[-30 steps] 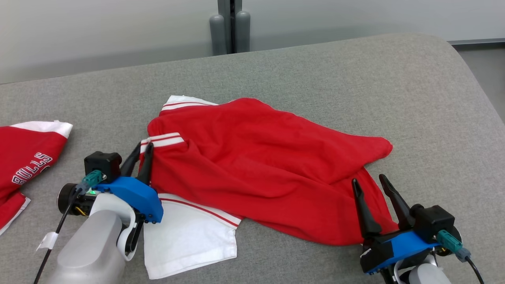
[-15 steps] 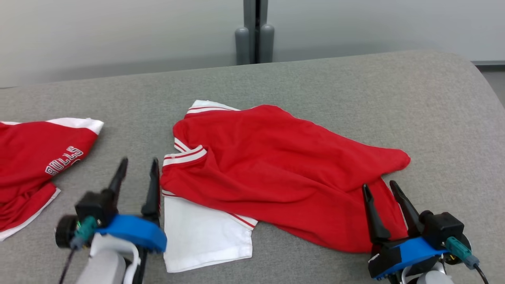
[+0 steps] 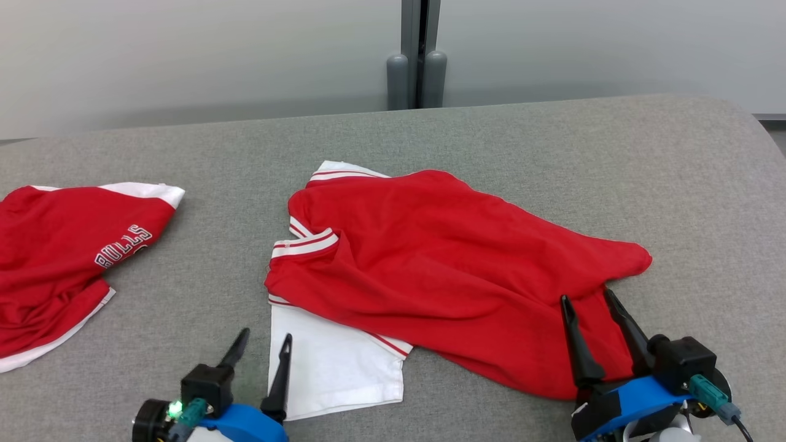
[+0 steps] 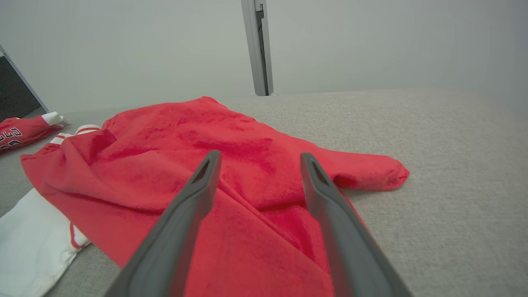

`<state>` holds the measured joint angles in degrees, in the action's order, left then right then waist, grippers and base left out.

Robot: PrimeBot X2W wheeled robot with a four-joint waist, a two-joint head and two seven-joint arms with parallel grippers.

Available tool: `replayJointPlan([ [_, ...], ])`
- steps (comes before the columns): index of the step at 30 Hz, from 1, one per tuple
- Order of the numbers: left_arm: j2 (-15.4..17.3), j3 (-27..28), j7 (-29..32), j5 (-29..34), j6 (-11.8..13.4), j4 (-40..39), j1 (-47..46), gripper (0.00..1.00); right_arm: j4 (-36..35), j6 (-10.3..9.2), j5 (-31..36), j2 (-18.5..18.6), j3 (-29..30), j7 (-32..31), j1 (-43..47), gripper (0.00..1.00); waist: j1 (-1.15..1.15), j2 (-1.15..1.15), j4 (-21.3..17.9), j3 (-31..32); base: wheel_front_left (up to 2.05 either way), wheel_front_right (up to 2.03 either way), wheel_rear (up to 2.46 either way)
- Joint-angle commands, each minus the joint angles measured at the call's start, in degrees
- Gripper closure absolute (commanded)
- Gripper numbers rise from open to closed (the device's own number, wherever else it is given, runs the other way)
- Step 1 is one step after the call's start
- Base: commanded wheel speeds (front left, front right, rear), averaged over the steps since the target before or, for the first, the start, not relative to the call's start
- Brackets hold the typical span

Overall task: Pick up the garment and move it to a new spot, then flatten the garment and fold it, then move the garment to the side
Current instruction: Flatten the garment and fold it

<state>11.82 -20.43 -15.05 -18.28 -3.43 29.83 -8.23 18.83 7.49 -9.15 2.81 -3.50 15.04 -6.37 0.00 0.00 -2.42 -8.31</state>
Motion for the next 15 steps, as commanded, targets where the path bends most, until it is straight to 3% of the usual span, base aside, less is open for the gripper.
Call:
replayJointPlan([
  [1,-0.6,-0.3,0.0,-0.2,-0.3,0.7,0.6,0.00,0.0,0.01,0.2,0.2,0.0,0.2,0.9,0.00,0.00,0.00,-0.1,0.1,0.00,0.00,0.00],
  [15,-2.7,-3.9,3.3,-1.0,-1.3,7.6,0.3,0.00,-0.1,0.01,-0.5,0.2,-0.2,0.2,0.3,0.00,0.00,0.00,-0.7,-0.9,0.00,0.00,0.00],
])
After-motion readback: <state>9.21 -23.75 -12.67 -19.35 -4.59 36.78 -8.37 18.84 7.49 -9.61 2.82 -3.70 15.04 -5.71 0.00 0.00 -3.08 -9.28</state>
